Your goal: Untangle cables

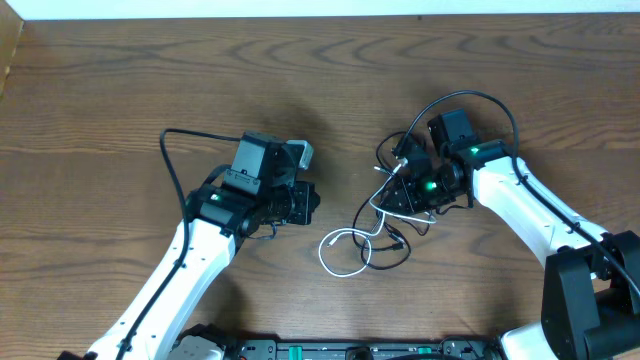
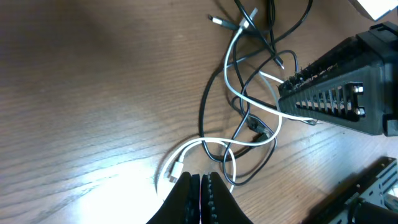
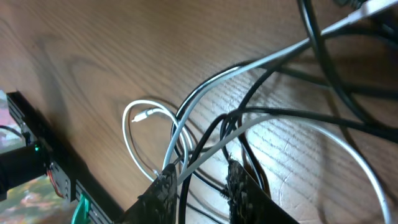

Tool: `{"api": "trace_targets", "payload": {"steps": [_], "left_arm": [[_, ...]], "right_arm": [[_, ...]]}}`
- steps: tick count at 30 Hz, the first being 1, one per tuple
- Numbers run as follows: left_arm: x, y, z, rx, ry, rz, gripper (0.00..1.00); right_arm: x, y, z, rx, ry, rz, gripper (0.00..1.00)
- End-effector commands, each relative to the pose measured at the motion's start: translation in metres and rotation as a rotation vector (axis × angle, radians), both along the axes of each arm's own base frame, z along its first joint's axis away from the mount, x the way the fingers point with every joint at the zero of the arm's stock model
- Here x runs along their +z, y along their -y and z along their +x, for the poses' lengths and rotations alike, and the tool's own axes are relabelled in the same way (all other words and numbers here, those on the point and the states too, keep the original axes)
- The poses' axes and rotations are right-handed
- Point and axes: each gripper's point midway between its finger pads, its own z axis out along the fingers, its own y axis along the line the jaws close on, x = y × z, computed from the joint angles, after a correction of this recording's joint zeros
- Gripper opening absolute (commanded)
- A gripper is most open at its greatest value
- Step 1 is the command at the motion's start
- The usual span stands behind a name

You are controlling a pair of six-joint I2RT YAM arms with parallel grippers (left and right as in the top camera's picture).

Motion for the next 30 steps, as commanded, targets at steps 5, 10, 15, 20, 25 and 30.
{"api": "trace_targets", "payload": {"steps": [5,10,15,20,25,30], "left_arm": [[-0.004,0.014,-0.005,-0.041,-0.044,-0.025,0.08],[-0.004,0.016,-0.007,-0.051,-0.045,-0.024,0.08],[-0.004,0.016,-0.007,-0.051,-0.045,-0.024,0.08],[-0.004,0.016,-0.007,-0.051,-0.045,-0.024,0.08],[-0.004,0.016,-0.007,-0.051,-0.046,-0.024,0.08],[-0.004,0.016,-0.007,-0.051,-0.046,-0.024,0.08]], "right_arm": [[0.003,0.001,-0.019,0.025,-0.072,0.001,0.22],[0.003,0.000,-0.037,0.042,-0.144,-0.008,0.22],[0.003,-0.001,-0.054,0.064,-0.201,-0.029,0.19],[0.003,-0.008,-0.064,0.101,-0.214,-0.033,0.11],[0.013,-0.031,-0.067,0.179,-0.175,0.072,0.02],[0.033,-0.057,-0.063,0.230,-0.130,0.246,0.01]]}}
